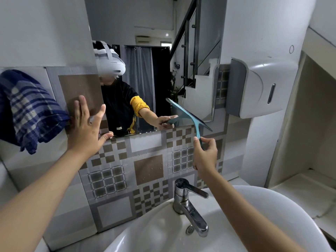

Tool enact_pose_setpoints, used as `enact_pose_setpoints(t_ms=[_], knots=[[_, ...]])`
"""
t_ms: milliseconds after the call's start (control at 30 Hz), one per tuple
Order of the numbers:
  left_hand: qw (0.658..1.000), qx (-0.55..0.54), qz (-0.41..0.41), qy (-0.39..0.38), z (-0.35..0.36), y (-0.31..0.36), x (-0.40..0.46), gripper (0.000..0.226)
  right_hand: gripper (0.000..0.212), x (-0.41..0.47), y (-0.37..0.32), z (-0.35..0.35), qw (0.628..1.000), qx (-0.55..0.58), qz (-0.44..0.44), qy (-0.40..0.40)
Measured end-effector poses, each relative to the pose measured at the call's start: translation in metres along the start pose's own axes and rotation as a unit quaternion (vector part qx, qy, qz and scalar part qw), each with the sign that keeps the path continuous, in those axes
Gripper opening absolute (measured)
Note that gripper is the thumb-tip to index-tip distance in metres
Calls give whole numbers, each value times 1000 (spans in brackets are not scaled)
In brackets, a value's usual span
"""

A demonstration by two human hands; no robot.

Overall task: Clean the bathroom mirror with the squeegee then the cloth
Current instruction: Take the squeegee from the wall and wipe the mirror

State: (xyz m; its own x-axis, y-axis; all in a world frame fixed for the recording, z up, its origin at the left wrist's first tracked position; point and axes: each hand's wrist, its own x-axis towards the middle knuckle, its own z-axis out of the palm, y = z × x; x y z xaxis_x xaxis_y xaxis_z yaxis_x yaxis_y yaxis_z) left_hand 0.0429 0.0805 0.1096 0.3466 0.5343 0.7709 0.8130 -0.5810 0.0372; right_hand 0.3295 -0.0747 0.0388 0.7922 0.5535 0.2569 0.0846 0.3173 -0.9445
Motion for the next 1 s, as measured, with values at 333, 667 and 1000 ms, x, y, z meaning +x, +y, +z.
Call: enact_pose_setpoints(t_ms=[333,667,1000], knots=[[1000,11,-1,-6,0,-1,0,91,15,-47,-21,59,990,94,102,30],[998,28,2,-58,-18,-5,0,103,14,-121,-19,118,993,82,75,-25],[996,52,14,-73,-25,-16,-5,114,15,-143,-6,125,999,37,2,-39]])
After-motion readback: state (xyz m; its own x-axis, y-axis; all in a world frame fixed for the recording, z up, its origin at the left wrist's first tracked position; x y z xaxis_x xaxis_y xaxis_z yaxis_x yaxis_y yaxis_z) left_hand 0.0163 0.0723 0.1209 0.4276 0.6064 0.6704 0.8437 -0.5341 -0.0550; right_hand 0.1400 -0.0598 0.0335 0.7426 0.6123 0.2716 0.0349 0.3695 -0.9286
